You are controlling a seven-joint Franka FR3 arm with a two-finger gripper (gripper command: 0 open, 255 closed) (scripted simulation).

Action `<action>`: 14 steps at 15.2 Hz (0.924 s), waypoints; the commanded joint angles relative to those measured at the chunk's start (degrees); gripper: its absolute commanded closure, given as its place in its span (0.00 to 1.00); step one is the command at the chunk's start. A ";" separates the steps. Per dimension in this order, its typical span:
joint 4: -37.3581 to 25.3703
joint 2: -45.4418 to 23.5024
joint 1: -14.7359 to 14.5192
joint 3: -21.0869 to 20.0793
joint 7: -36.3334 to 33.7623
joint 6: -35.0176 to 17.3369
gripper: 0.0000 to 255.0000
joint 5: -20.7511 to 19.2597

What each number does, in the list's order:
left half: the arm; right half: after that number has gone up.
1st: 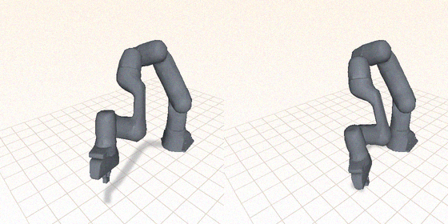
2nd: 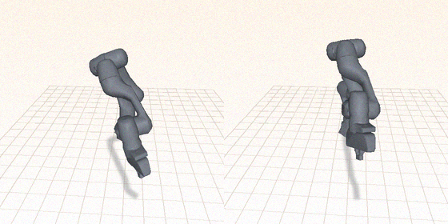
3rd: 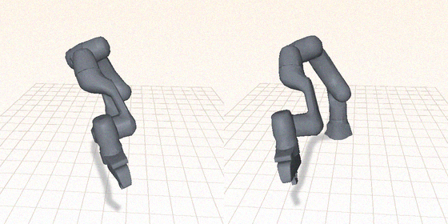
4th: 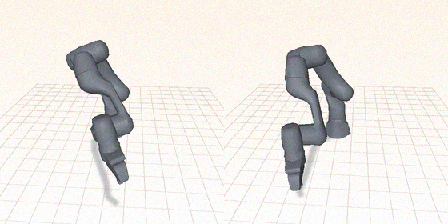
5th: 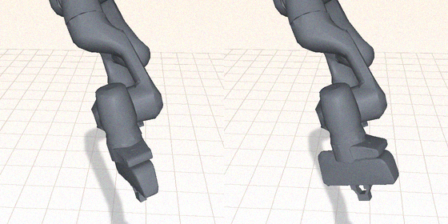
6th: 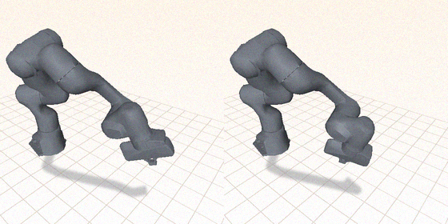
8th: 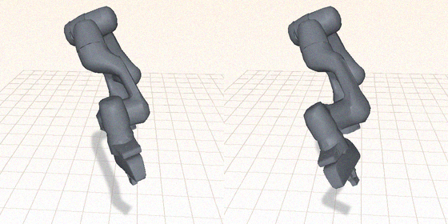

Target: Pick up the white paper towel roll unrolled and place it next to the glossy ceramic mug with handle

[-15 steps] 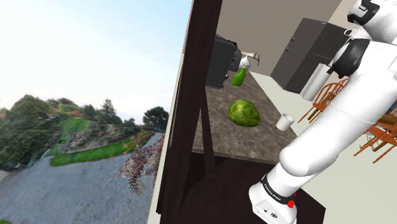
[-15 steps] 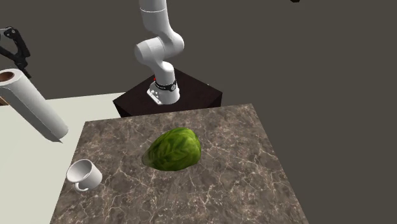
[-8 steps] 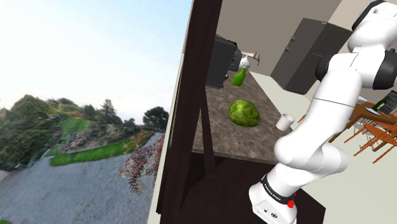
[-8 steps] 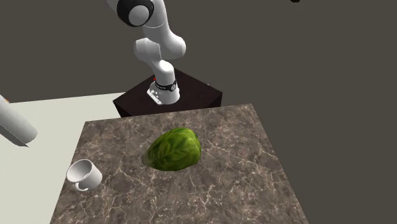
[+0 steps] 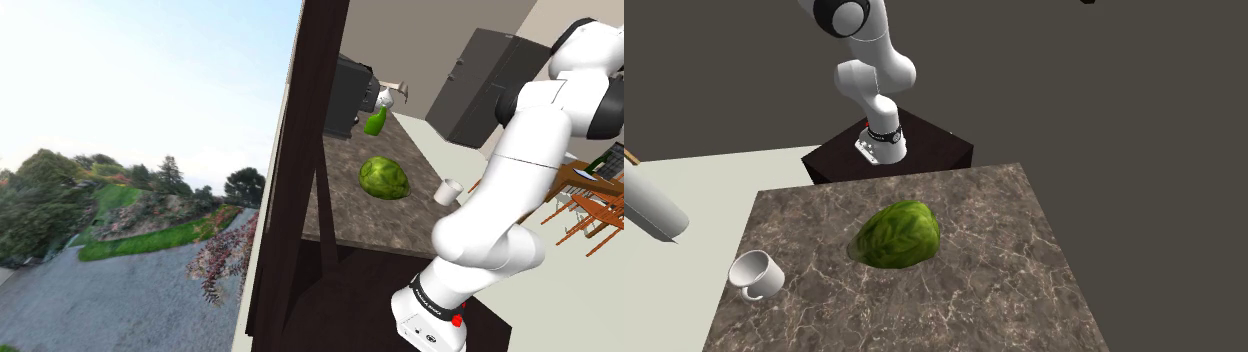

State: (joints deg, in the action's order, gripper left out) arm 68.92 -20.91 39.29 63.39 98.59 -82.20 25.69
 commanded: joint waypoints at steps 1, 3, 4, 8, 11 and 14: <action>3.12 1.03 -2.03 0.49 -0.12 -2.35 1.00 -1.05; 5.81 1.88 -3.57 0.89 -0.14 -4.39 1.00 -1.86; 7.09 2.27 -4.27 1.06 -0.16 -5.39 1.00 -2.23; 11.82 3.61 -6.66 1.62 -0.19 -9.19 1.00 -3.46; 15.03 4.38 -8.09 1.93 -0.16 -11.88 1.00 -4.12; 17.99 4.97 -9.23 2.13 -0.08 -14.45 1.00 -4.58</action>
State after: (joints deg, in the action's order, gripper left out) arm 85.83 -16.14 30.44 65.44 98.44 -95.68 21.26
